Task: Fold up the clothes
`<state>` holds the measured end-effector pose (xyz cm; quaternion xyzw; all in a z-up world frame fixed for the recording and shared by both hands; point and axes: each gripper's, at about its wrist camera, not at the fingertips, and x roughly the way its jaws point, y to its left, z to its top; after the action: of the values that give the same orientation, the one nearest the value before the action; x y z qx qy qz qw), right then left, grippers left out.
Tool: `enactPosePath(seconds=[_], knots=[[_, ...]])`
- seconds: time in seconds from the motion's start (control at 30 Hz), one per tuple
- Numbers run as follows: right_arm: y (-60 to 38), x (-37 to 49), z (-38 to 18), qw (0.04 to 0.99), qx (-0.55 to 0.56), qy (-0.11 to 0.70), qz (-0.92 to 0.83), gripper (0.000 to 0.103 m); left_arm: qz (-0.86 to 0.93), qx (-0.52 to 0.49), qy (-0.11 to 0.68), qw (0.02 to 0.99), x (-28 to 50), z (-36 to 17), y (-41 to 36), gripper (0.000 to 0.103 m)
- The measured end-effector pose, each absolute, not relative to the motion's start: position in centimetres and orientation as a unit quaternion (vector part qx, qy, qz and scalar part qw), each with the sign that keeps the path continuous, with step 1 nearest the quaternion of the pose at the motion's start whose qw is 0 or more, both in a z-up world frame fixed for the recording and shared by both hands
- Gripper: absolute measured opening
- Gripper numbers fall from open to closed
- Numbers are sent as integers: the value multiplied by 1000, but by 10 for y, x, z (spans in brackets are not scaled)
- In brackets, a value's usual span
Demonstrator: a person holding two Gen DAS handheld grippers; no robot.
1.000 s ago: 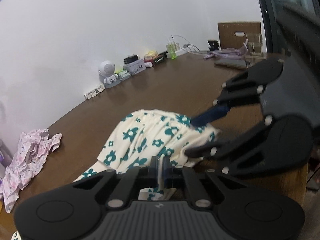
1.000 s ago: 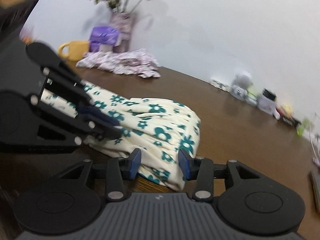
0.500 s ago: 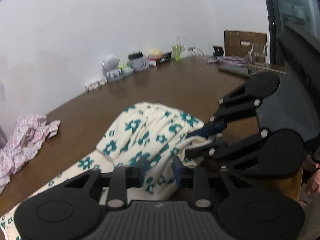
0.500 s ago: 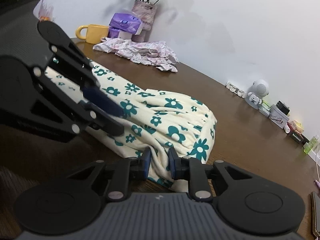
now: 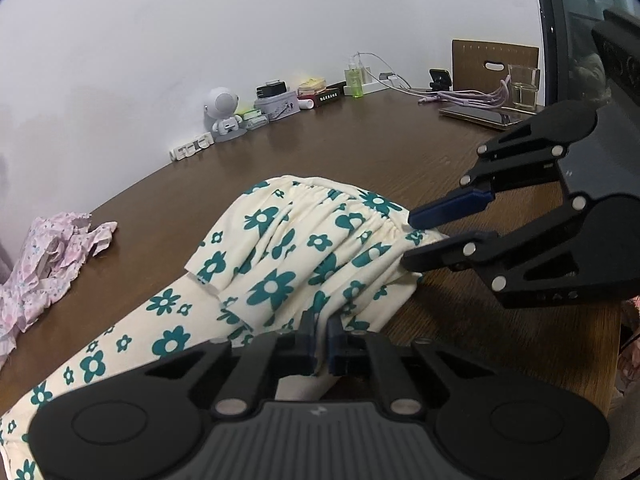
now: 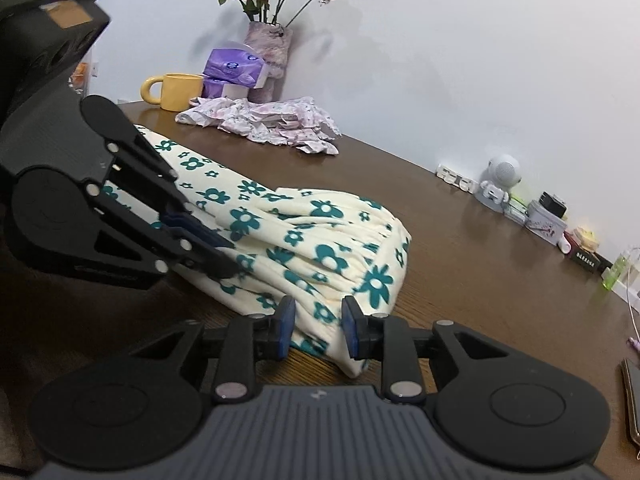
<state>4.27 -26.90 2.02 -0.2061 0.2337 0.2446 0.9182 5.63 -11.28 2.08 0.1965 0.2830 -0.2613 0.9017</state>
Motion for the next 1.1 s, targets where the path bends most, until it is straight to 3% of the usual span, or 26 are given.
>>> enactPosePath(seconds=[0.2,0.43,0.57,0.67,0.8,0.93,1.1], knots=[[-265,48,13,912,-215,242,253,20,-259,188,285,903,56,22,-109,5],[-263,51,7,907,-230,243,255,19,-264,179,260,911,49,35,-115,19],[-264,50,6,909,-229,240,254,19,-274,186,262,907,53,32,-121,19],[-264,49,6,909,-229,238,253,20,-269,196,275,902,56,25,-123,8],[-275,51,13,922,-178,242,246,30,-265,188,284,902,56,21,-117,7],[-293,56,25,932,-81,251,248,30,-265,179,284,904,56,19,-114,7],[-297,63,20,935,-36,258,240,29,-267,170,286,905,55,20,-111,8]])
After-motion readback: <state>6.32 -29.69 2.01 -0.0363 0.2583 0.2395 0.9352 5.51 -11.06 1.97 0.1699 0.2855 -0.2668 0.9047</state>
